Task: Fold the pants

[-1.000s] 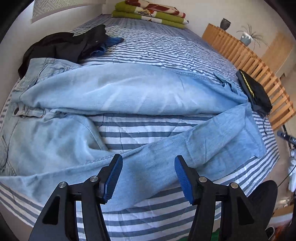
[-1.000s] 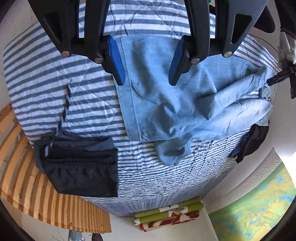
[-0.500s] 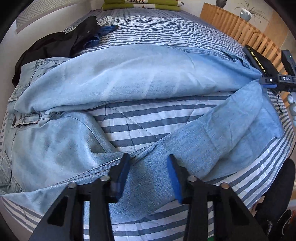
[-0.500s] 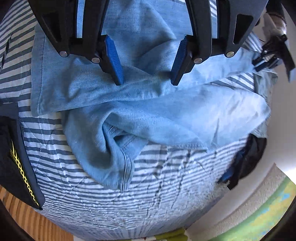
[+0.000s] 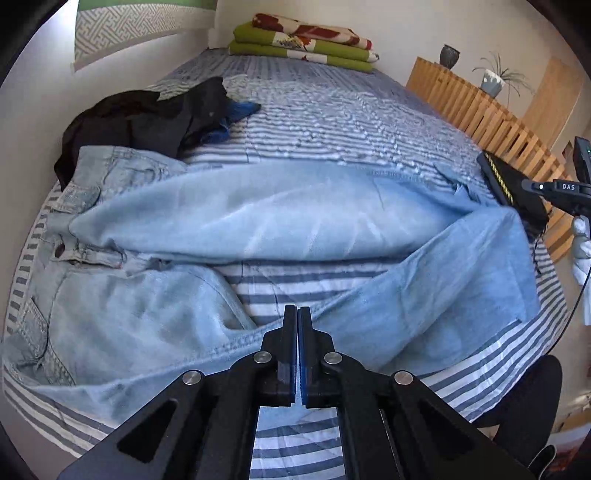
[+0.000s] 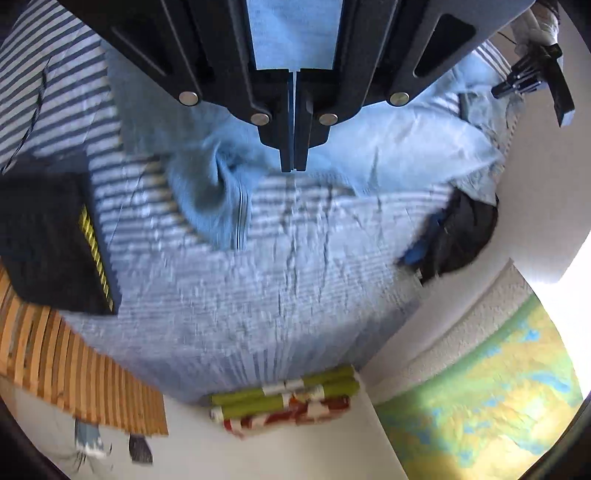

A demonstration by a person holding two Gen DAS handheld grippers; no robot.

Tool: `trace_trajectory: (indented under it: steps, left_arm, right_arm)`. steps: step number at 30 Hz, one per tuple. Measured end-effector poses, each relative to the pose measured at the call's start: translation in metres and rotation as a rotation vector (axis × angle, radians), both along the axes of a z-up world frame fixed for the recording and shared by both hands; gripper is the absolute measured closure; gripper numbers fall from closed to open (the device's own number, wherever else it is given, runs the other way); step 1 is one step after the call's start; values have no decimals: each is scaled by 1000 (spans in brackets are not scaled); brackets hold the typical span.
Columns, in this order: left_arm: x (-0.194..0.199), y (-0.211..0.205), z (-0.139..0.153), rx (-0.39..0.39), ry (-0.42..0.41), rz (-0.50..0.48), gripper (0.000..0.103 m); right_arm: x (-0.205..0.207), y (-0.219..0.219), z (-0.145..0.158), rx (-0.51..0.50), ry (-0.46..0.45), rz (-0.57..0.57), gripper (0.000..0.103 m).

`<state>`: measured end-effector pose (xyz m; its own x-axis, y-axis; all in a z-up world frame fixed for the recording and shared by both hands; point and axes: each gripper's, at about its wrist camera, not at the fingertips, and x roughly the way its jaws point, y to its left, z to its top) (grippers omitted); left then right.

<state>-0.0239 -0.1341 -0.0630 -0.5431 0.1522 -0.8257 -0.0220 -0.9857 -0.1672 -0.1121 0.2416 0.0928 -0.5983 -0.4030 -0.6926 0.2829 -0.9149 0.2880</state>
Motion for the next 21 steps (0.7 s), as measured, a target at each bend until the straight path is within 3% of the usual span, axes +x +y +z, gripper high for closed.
trace_trajectory:
  steps: [2, 4, 5, 6, 7, 9, 11, 15, 19, 20, 21]
  left_arm:
    - [1, -1, 18, 24, 30, -22, 103]
    - [2, 2, 29, 11, 46, -31, 90]
    - [0, 3, 29, 16, 34, -40, 66]
    - [-1, 5, 26, 28, 22, -45, 48]
    - [-2, 7, 21, 37, 17, -52, 46]
    - [-10, 15, 6, 45, -30, -73, 46]
    - [-17, 28, -17, 37, -79, -98, 42]
    - [-32, 51, -62, 8, -174, -145, 38]
    - [-33, 64, -86, -10, -194, -171, 38]
    - [-31, 67, -88, -18, -185, -181, 43]
    - [-29, 70, -89, -24, -176, -199, 72]
  right_arm:
    - [18, 6, 44, -16, 112, 9, 103]
    - [31, 12, 63, 4, 111, 24, 103]
    - [35, 16, 62, 12, 75, 45, 102]
    - [36, 19, 55, 18, 24, 80, 97]
    - [37, 22, 42, 28, -29, 105, 92]
    - [38, 32, 12, 76, -96, 80, 62]
    - [36, 43, -18, 104, -143, 34, 59]
    - [10, 52, -76, 29, -303, 4, 59]
    - [-13, 30, -117, 99, -333, 17, 59]
    - [-16, 25, -127, 112, -336, 13, 59]
    - [-21, 19, -136, 124, -346, 11, 69]
